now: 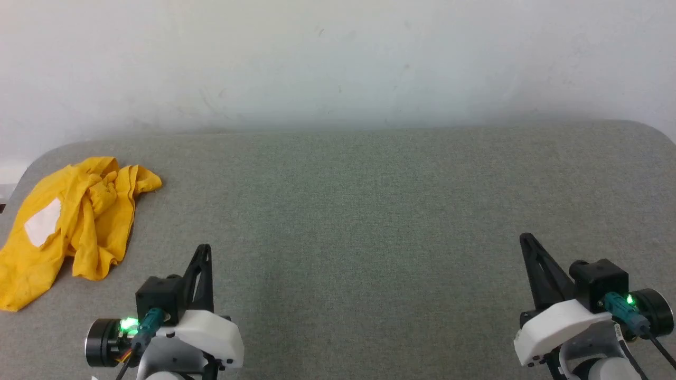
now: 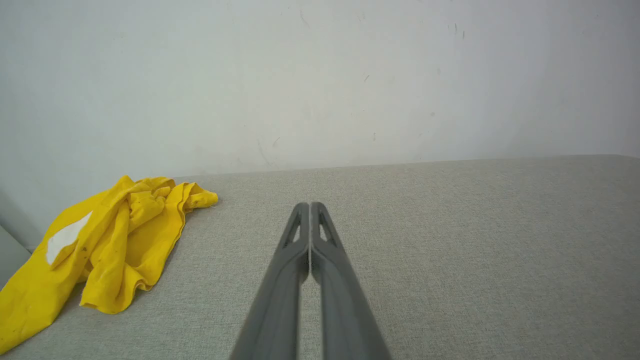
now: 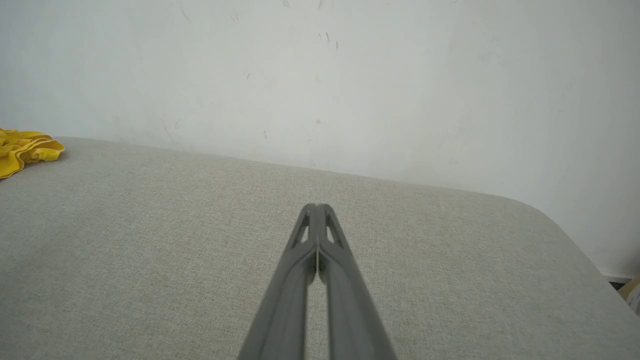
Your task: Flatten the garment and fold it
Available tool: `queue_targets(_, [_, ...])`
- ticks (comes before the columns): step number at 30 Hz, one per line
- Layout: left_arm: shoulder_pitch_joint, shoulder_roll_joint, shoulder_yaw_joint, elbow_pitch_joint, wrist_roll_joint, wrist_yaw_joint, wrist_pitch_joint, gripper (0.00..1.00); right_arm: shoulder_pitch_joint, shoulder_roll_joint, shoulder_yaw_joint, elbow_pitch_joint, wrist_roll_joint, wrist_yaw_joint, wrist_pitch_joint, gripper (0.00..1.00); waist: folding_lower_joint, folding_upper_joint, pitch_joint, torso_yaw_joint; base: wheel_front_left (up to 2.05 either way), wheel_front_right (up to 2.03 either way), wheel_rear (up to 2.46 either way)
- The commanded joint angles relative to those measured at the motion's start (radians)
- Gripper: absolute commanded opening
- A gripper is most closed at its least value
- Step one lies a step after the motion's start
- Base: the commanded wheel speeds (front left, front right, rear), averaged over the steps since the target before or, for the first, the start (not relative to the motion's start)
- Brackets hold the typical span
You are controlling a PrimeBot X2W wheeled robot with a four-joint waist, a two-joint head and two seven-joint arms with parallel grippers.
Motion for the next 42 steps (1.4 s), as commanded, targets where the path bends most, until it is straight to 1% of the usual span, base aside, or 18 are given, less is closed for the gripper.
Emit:
queue_targets(1, [-0.013, -0.001, 0.004, 0.0, 0.007, -0.002, 0.0, 0.0, -0.014, 0.003, 0.0, -0.007, -0.007, -0.002, 0.001, 0.0, 0.0, -0.0001, 0.0, 0.0, 0.0, 0.0, 0.0])
queue_targets(13, [-0.013, -0.001, 0.004, 0.0, 0.007, -0.002, 0.0, 0.0, -0.014, 0.003, 0.0, -0.007, -0.007, -0.002, 0.001, 0.0, 0.0, -0.0001, 0.0, 0.0, 0.0, 0.0, 0.0])
queue_targets(14, [0.0, 0.0, 0.0, 0.0, 0.0, 0.0, 0.0, 1.0, 0.0, 0.0, 0.0, 0.0, 0.0, 0.0, 0.0, 1.0, 0.0, -0.0001, 0.0, 0.0, 0.0, 0.0, 0.0])
queue_targets(31, [0.004, 0.0, -0.007, 0.01, -0.021, 0.012, -0.029, 1.0, 0.001, 0.0, -0.012, 0.005, 0.014, 0.0, -0.029, 1.0, 0.0, -0.0001, 0.003, 0.001, 0.0, 0.0, 0.0])
queue_targets(42, [0.009, 0.0, -0.007, 0.012, -0.034, 0.019, -0.052, 1.0, 0.005, 0.0, -0.008, -0.007, 0.016, 0.0, -0.052, 1.0, 0.0, -0.0001, 0.003, 0.028, 0.0, 0.0, 0.0])
